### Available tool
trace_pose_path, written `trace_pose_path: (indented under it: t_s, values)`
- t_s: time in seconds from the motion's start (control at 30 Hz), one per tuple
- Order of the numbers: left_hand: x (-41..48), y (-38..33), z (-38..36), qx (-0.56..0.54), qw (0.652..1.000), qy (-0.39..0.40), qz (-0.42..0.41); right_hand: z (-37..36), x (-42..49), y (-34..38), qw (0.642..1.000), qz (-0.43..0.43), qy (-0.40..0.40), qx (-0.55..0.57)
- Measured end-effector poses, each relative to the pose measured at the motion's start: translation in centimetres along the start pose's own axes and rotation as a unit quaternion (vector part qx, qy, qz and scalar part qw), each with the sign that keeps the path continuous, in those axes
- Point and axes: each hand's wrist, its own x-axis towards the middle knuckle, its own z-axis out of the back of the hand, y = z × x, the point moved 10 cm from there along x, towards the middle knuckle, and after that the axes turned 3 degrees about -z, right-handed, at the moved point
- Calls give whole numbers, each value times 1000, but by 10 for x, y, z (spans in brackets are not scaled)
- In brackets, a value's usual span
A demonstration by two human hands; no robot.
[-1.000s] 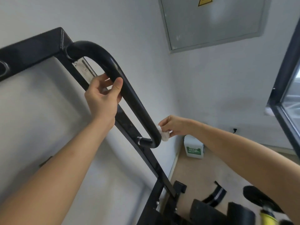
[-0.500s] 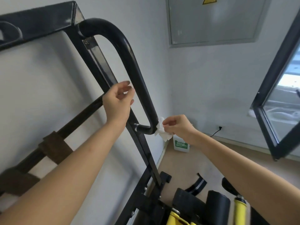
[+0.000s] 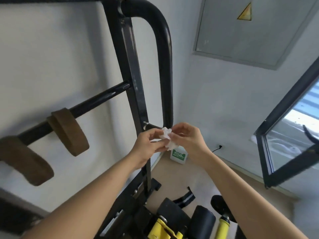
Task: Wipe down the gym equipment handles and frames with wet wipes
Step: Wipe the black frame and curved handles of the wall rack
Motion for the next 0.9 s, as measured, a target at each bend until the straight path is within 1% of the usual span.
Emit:
trace_pose_path:
  t_s: [0.03,0.07,0.13,0.2,0.27,0.37,0.43,0.5,0.57,0.67,0.77,0.83,0.9]
  values:
    - [0,4,7,-15,999,-28,4,-2,2,0,1000,-10,10,-1]
    - [2,9,18,-25,998,-64,8,0,5,1,1000,-14,3,-15]
    - [10,20,49,-21,987,-159,11,15,18,12,995,-2,-65,-69]
    - [19,20,78,36,970,-241,-11,25,32,30,985,14,-119,-122]
    - [31,2,89,137,951,-271,-52,15,47,48,979,29,-107,-172]
    - [55,-20,83,280,920,-252,-113,-9,64,61,968,65,-70,-231]
    - [71,-17,80,355,895,-234,-134,-12,67,60,968,73,-70,-229]
    - [83,-3,75,406,878,-208,-143,-10,69,56,972,72,-63,-214]
    - [87,10,66,427,873,-184,-151,-9,69,55,977,73,-52,-195]
    - [89,13,56,427,871,-170,-174,-10,67,54,981,75,-53,-169]
    - [92,2,41,429,876,-124,-184,-11,63,52,980,79,-63,-174]
    - [94,1,33,406,894,-92,-163,-12,61,52,978,79,-68,-182]
    - [95,4,32,344,925,-82,-139,-13,58,52,978,80,-73,-176]
